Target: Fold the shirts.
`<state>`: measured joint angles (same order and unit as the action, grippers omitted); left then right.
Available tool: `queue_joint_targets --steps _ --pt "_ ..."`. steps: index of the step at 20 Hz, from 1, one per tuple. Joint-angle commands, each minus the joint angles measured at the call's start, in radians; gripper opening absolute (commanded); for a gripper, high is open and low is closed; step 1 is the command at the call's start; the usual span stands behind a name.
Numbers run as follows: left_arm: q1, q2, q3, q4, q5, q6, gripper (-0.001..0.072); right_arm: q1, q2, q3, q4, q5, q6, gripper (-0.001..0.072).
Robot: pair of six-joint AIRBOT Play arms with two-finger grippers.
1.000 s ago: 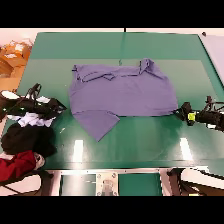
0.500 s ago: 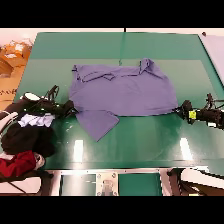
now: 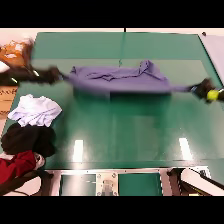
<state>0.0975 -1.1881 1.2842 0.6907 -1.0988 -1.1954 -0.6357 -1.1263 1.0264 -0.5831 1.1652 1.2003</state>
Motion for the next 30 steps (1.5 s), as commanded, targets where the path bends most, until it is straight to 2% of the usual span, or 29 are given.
queue_joint_targets --steps 1,4,7,11,14,16,20,24,27,30 --pt "-0.004 0.182 0.351 -0.003 -0.008 0.0 0.0022 -0.002 0.207 0.272 0.006 -0.001 0.097 0.0014" --pt "-0.004 0.282 0.683 0.007 0.01 0.026 0.0022 -0.003 0.37 0.476 -0.005 -0.15 0.11 0.0014" --pt "-0.004 0.315 0.896 0.039 0.015 0.011 0.0022 -0.002 0.461 0.654 -0.037 -0.254 0.128 0.0014" --pt "-0.004 0.328 0.87 0.084 -0.04 -0.08 0.0023 -0.002 0.468 0.774 -0.217 -0.255 0.196 0.0014" --pt "-0.004 0.321 0.695 0.091 -0.051 -0.113 0.0023 -0.001 0.433 0.71 -0.225 -0.216 0.195 0.0014" --pt "-0.004 0.293 0.562 0.089 -0.07 -0.113 0.0023 0.0 0.378 0.624 -0.206 -0.181 0.188 0.0014" --pt "-0.005 0.158 0.277 0.072 -0.052 -0.095 0.0023 0.129 0.203 0.362 -0.162 -0.179 0.039 0.0014" --pt "-0.005 -0.086 0.071 -0.026 0.081 0.041 0.0023 0.239 -0.065 0.165 -0.161 -0.311 -0.035 0.0015" --pt "-0.005 -0.293 0.068 -0.112 0.157 0.1 0.0023 0.263 -0.309 0.182 -0.149 -0.351 -0.036 0.0014" --pt "-0.005 -0.415 0.072 -0.193 0.261 0.131 0.0023 0.269 -0.504 0.277 -0.123 -0.352 -0.034 0.0014"
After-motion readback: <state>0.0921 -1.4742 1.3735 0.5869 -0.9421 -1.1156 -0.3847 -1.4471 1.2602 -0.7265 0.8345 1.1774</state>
